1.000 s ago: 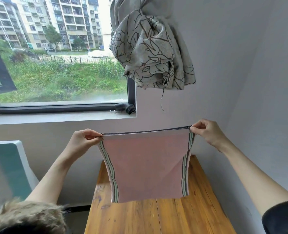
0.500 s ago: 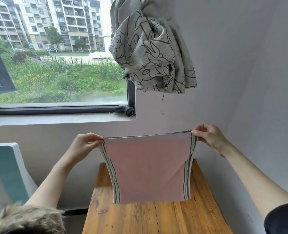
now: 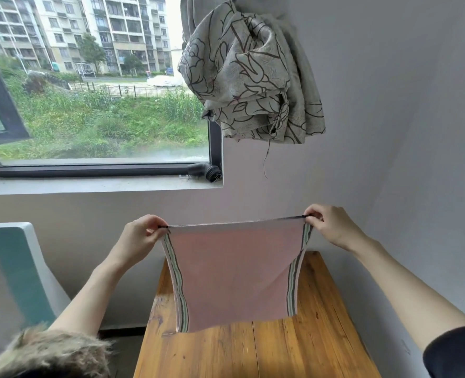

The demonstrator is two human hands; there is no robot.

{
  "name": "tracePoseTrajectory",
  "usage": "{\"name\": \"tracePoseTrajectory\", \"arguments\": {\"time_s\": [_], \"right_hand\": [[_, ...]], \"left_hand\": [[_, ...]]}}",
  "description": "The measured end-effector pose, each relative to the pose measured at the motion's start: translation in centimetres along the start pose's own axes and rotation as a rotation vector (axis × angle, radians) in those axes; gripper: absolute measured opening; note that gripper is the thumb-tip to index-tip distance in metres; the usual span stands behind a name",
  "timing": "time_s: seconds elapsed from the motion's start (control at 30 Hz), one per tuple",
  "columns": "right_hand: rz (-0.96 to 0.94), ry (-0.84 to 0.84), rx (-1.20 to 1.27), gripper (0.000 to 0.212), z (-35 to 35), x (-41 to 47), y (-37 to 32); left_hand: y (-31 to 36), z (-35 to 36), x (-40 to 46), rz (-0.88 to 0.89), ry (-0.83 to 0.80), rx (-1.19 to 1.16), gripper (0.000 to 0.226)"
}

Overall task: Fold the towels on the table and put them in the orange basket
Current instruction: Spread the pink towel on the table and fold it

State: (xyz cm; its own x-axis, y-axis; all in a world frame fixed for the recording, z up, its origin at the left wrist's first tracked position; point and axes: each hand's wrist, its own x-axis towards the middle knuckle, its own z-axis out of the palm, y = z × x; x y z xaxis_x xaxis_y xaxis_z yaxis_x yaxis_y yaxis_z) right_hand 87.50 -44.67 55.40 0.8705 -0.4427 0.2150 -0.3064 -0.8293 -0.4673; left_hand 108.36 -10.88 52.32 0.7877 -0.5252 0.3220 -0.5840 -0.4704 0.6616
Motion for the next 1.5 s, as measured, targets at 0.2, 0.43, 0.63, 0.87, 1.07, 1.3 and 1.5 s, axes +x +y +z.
{"name": "tracePoseTrajectory", "arguments": {"time_s": [0.2, 0.43, 0.63, 0.87, 1.07, 1.3, 1.5], "right_hand": [[0.117, -0.029, -0.054, 0.018, 2.4, 1.6, 0.8], [0.331, 0.063, 0.022, 0.021, 6.3, 3.5, 2.2], [0.451, 0.165, 0.235, 0.024, 7.7, 4.6, 3.7], [0.370, 0.313, 0.379, 0.018, 6.3, 5.4, 4.1], [0.281, 0.219, 0.480, 0.011, 6.4, 0.6, 4.6], [0.378, -0.112, 0.416, 0.010, 12.0, -11.5, 7.3], [0.575, -0.469, 0.363, 0.010, 17.4, -21.2, 9.6]], "left_hand": [[-1.0, 1.9, 0.8, -0.112, -0.085, 0.027, 0.010], [-1.7, 6.0, 3.2, -0.274, -0.070, 0.004, 0.006], [-1.7, 8.0, 4.7, -0.300, -0.003, -0.123, 0.006], [-0.6, 7.2, 6.1, -0.239, 0.052, -0.233, 0.008], [-0.9, 6.8, 0.7, -0.235, 0.002, -0.324, 0.014], [-5.6, 10.0, -12.7, -0.373, -0.328, -0.266, 0.011], [-8.3, 12.9, -22.0, -0.607, -0.672, -0.236, 0.007]]}}
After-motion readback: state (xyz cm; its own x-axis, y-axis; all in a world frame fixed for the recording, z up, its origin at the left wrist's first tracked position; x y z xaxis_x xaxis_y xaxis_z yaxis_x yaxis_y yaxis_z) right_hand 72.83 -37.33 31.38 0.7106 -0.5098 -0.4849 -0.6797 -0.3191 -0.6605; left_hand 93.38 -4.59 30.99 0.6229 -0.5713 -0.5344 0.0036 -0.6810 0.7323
